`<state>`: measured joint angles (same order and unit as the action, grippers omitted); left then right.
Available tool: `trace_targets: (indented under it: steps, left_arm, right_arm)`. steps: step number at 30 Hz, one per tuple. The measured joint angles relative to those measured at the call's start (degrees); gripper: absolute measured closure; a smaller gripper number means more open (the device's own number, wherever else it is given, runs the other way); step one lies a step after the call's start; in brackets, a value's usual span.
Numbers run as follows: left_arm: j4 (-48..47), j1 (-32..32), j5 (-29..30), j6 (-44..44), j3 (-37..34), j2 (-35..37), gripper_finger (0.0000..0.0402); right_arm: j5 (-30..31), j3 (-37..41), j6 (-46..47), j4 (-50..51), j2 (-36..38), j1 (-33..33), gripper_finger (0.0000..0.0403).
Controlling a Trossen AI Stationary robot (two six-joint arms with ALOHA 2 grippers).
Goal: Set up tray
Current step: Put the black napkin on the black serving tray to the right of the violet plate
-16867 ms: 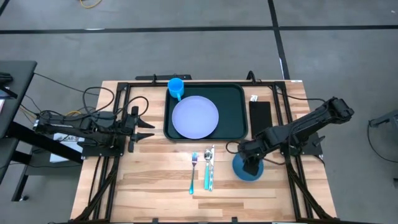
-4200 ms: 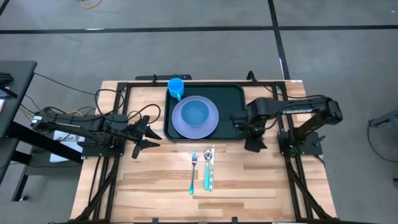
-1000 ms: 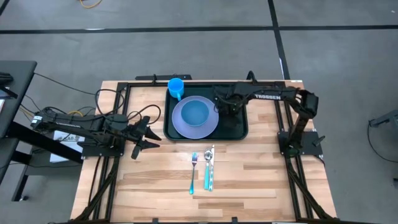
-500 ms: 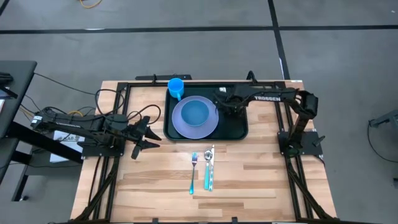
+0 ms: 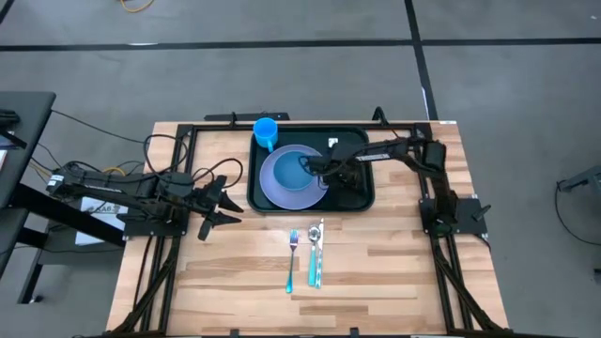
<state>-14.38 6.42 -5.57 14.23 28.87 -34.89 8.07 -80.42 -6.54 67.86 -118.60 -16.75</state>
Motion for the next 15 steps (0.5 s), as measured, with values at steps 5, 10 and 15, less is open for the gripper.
trace_targets:
  steps: [5,10,15]
  left_arm:
    - [-0.27,0.02,0.01,0.01,0.01,0.02,0.0269]
    - [-0.27,0.02,0.03,0.34,0.01,0.00,0.0269]
    - [-0.27,0.02,0.04,0.77,0.00,0.00,0.0269]
  right_arm:
    - [0.15,-1.79,-0.80,-0.98,-0.59,-1.61,0.0403]
    - [1.06,-4.96,-1.00,-1.39,-0.22,-3.19,0.0403]
    - [1.09,-6.27,-0.95,-1.32,-0.22,-5.28,0.0403]
